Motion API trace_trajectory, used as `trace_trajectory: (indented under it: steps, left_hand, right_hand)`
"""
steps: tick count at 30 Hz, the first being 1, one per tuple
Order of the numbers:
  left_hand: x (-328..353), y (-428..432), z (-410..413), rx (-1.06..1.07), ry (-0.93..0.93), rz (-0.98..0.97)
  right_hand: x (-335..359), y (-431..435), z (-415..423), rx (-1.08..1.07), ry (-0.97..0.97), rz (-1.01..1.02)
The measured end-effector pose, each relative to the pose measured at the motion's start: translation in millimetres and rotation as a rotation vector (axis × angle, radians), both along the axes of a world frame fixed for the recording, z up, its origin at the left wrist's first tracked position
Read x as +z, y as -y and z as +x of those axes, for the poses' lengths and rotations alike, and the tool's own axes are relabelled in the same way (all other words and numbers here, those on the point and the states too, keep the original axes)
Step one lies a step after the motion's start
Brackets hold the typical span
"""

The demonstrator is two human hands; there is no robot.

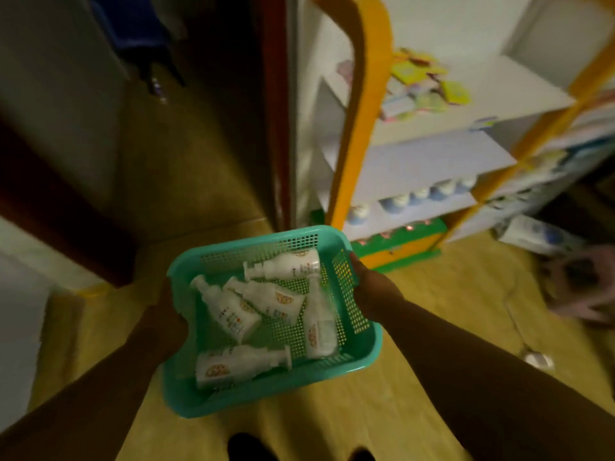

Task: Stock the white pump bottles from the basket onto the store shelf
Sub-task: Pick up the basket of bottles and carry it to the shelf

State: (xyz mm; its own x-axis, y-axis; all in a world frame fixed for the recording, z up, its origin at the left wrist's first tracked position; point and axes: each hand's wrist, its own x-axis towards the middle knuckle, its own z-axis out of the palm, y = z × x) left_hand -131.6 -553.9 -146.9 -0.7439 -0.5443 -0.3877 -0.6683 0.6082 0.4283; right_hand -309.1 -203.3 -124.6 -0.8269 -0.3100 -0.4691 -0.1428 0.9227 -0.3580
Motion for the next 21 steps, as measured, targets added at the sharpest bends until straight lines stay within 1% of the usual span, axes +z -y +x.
trace_trajectory:
  steps: [2,5,7,8,9,12,13,15,17,21]
  left_hand:
    - [-2.0,-53.4,-26.0,-0.061,-0.013,0.015]
    - [-11.3,-128.8,-57.5,-0.069,-0.013,0.035]
    - [-20.9,-170.2,-77.2,-0.094,-0.027,0.082]
    - [-32.7,-183.4,-89.2,-0.139,-0.041,0.124]
    - [-37.4,-201.7,-99.0,-0.199,-0.069,0.177]
    - [-52.7,-247.0,-131.6,-0.335,-0.22,0.248]
    - [-43.4,-271.2,-138.1,-0.376,-0.262,0.272]
    - [-35.6,-310.6,-159.4,-0.467,-0.331,0.302]
    - [-29.2,-345.1,-173.1,-0.524,-0.327,0.337]
    - [-25.5,-387.6,-199.4,-0.534,-0.322,0.347]
  right_hand:
    - [-2.3,-64.8,-0.9,-0.066,0.017,0.0]
    - [-1.2,-156.4,-3.3,-0.137,0.016,0.0]
    - [0.2,-213.6,-7.4,-0.163,-0.006,0.013]
    - [0.8,-240.4,-10.5,-0.176,-0.025,0.016]
    - [2.4,-266.4,-13.3,-0.197,-0.038,0.015]
    - [4.6,-336.0,-22.6,-0.26,-0.036,0.028]
    - [4.0,-357.4,-24.7,-0.282,-0.033,0.032]
    - [0.9,-394.1,-27.5,-0.354,-0.047,0.019]
    - [-2.8,-419.8,-30.0,-0.417,-0.069,0.018]
    - [-10.1,-447.9,-45.5,-0.508,-0.055,0.046]
